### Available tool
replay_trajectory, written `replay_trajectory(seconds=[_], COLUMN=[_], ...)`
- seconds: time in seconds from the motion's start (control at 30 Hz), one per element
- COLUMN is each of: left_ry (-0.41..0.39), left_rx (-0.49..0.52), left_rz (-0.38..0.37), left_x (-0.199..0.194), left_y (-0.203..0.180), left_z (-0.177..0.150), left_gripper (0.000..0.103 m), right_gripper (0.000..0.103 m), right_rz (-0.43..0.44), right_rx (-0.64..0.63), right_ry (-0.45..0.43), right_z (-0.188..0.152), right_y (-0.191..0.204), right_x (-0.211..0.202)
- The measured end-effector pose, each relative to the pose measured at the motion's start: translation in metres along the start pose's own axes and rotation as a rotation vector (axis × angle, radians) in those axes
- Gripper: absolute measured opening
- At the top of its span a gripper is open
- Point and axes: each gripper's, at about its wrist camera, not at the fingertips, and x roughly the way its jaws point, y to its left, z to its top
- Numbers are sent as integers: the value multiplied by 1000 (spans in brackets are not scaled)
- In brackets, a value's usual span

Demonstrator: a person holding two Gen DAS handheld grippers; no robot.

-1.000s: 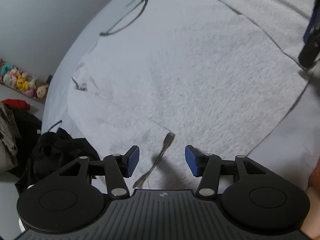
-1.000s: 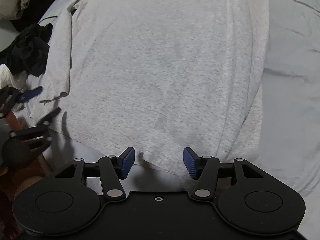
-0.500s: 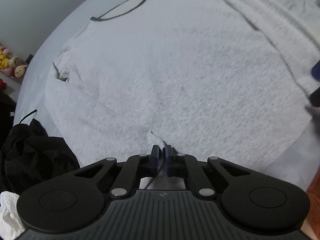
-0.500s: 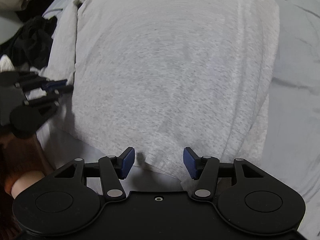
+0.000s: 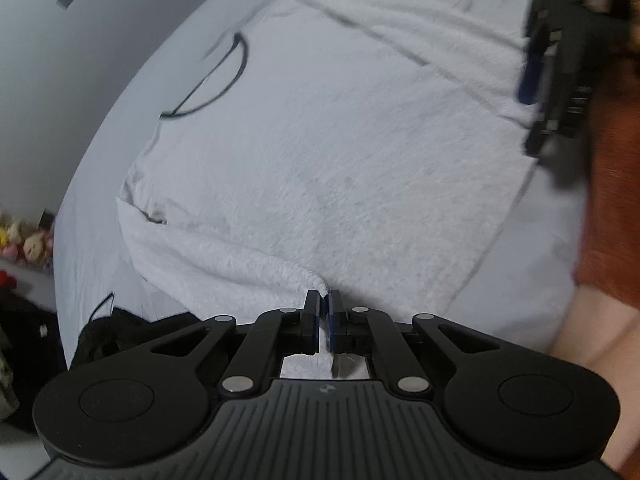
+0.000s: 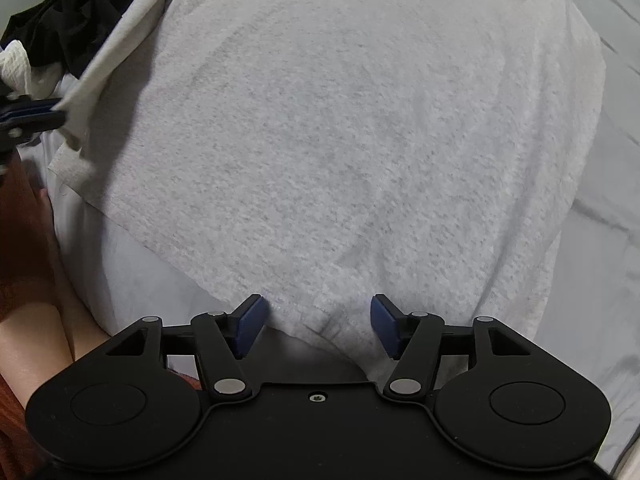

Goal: Fold clothes

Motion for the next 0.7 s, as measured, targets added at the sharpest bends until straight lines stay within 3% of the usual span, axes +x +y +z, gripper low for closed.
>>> replay_trajectory(seconds=[0.13,0.23,0.43,0.5,0.57,0.7], left_ry=[-6,47,133,145,133,73], left_rx=[75,140,128,142,184,266], left_rz=[-42,-58,-151,-159,-145,-146], left_x=[-5,16,56,62,60,45], left_y=[-14,-25,-27,-26,-27,-27], left_z=[-5,-6,-3,-4,-7,-13], left_gripper=[3,3,8,18,36,51], right_gripper=[59,59,59,59,59,59], right_rz=[10,5,-8,-21,-29,-55], right_rx=[15,8,-7,-29,-53,-175], right_ry=[0,5,14,21,23,22], right_z=[-2,0,1,1,0,-1], right_y=[-3,-1,-1,3,7,23], right_x=[-1,1,3,3,1,-8])
